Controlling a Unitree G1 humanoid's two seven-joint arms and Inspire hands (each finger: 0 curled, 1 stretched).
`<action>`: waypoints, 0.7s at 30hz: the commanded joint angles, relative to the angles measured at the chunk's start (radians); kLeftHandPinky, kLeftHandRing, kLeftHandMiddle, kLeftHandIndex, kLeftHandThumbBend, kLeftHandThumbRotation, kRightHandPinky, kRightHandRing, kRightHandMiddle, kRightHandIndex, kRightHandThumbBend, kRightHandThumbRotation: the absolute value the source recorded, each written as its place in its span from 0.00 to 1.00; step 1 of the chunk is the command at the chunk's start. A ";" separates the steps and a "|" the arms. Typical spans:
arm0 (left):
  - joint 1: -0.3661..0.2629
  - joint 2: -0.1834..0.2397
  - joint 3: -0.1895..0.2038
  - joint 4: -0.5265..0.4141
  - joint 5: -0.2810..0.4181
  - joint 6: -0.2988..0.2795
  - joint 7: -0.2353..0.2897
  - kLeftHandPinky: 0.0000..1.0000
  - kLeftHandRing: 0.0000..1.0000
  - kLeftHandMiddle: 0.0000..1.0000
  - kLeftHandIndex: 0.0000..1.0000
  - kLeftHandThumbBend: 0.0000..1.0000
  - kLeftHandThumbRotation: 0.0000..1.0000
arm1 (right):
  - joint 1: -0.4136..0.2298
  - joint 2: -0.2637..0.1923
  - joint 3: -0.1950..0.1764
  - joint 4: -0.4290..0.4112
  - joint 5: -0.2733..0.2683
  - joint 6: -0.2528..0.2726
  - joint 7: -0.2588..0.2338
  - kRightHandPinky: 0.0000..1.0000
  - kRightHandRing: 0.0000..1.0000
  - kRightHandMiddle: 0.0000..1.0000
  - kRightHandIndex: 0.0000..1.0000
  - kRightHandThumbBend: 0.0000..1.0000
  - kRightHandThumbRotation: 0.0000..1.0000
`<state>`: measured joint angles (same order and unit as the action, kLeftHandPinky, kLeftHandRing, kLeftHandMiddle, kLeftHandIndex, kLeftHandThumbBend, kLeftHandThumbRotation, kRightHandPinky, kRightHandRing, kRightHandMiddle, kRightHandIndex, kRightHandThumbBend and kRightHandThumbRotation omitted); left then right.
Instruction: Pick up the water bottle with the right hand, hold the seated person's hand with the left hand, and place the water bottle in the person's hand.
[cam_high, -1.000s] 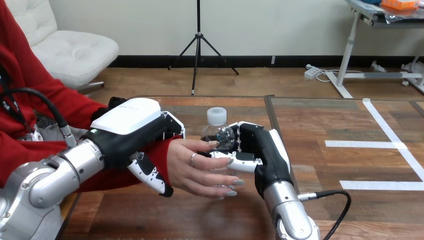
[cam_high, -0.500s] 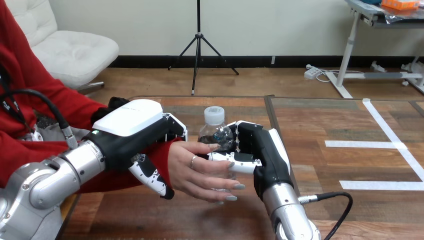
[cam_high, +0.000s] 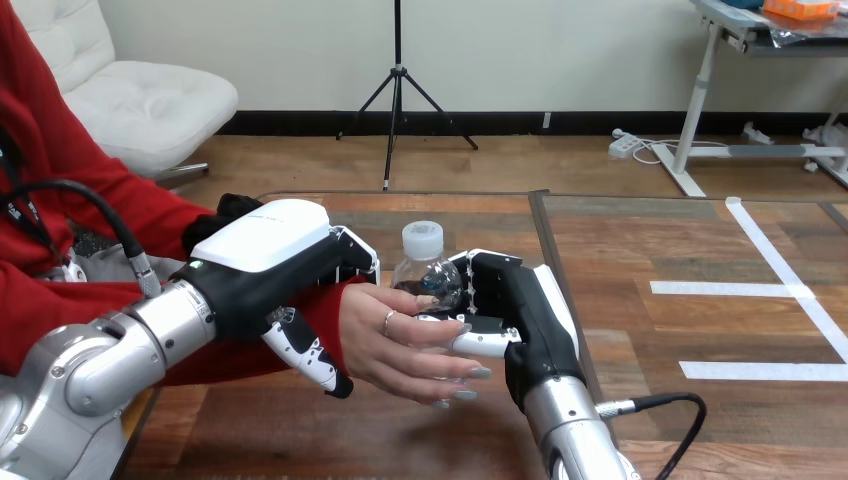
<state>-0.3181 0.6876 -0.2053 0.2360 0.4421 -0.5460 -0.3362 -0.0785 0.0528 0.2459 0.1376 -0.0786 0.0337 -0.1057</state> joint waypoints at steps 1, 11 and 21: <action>-0.136 -0.044 0.035 -0.034 -0.033 -0.038 0.043 0.31 0.35 0.40 0.41 1.00 0.00 | -0.011 0.058 0.033 -0.125 -0.012 -0.021 -0.002 0.32 0.37 0.39 0.39 0.87 0.00; -0.136 -0.045 0.035 -0.026 -0.028 -0.045 0.047 0.31 0.35 0.40 0.41 1.00 0.00 | 0.040 0.045 0.061 -0.185 -0.029 -0.031 0.004 0.29 0.34 0.38 0.38 0.88 0.00; -0.134 -0.046 0.035 -0.025 -0.020 -0.043 0.052 0.31 0.35 0.40 0.41 1.00 0.00 | 0.094 0.037 0.085 -0.244 -0.040 -0.027 0.014 0.25 0.31 0.36 0.38 0.89 0.00</action>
<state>-0.3188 0.6848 -0.2053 0.2387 0.4426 -0.5625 -0.3358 0.0305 0.0465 0.2850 0.0028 -0.1071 0.0340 -0.1045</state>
